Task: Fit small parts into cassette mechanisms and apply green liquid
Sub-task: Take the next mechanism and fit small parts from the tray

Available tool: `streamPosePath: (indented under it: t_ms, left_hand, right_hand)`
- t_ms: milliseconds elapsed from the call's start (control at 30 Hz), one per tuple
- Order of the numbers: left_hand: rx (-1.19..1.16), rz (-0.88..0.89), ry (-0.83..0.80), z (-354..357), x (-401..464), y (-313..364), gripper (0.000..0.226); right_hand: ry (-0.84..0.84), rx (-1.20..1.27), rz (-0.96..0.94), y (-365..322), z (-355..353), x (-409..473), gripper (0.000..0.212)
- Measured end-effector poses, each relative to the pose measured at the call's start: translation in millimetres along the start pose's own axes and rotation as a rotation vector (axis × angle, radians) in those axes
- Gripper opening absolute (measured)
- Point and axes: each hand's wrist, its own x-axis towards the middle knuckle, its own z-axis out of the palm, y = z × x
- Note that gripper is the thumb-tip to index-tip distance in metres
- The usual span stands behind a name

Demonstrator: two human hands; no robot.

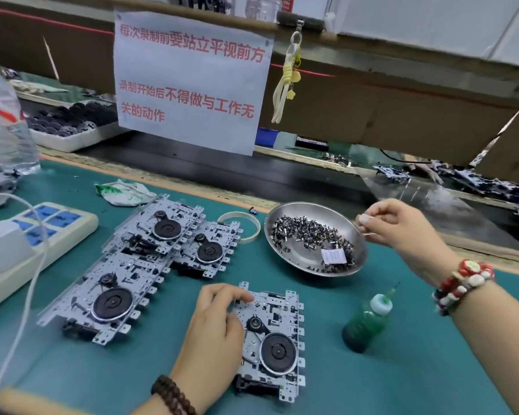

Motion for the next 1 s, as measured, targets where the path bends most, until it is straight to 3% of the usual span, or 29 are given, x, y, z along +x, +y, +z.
streamPosePath:
  t_ms: [133, 267, 367, 600, 1000]
  left_hand:
    - [0.003, -0.011, -0.032, -8, -13, -3, 0.040]
    - [0.069, 0.041, -0.057, -17, -16, -2, 0.032]
    - [0.204, 0.117, -0.019, -22, -13, 3, 0.027]
    - [0.320, 0.213, -0.086, -9, 9, 23, 0.014]
    - [0.272, 0.201, -0.240, 7, 27, 17, 0.009]
  right_hand:
    - [0.060, 0.109, -0.129, -34, 7, -41, 0.013]
    - [-0.132, 0.152, -0.250, -58, 35, -98, 0.011]
    - [-0.230, 0.111, -0.179, -45, 62, -119, 0.018]
    - [-0.053, -0.203, 0.003, 14, 89, -115, 0.025]
    - [-0.030, 0.036, 0.101, 27, 92, -120, 0.022]
